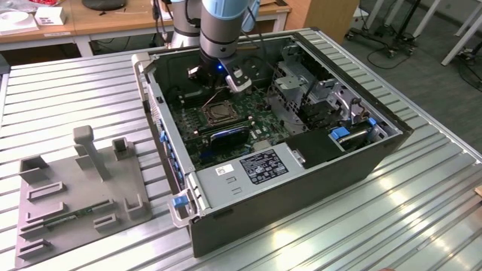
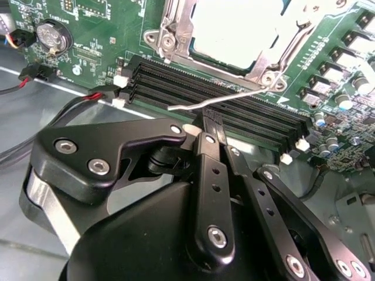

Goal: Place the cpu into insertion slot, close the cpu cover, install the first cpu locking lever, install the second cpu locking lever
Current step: 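Install the first cpu locking lever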

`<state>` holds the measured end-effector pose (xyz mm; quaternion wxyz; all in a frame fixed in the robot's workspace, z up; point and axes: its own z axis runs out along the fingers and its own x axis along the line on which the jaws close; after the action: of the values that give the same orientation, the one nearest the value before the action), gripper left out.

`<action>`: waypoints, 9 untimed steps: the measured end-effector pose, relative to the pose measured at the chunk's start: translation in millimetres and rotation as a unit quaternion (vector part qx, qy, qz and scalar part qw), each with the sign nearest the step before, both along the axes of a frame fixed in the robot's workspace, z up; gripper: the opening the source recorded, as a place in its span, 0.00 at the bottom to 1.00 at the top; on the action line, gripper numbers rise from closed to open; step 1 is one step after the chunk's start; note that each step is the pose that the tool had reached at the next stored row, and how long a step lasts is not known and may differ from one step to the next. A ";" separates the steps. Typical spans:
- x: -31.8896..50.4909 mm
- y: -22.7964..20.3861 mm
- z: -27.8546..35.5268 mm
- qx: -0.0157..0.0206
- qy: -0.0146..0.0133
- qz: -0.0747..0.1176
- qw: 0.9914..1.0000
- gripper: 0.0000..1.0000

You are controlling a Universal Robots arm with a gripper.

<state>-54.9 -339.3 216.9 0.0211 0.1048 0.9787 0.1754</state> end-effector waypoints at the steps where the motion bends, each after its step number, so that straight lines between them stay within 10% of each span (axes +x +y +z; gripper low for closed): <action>1: 0.0 0.0 0.9 0.000 0.000 0.000 1.000 0.10; 9: 0.0 -2.8 4.0 0.000 0.000 0.000 1.000 0.10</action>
<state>-54.9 -342.2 220.9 0.0211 0.1048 0.9787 0.1754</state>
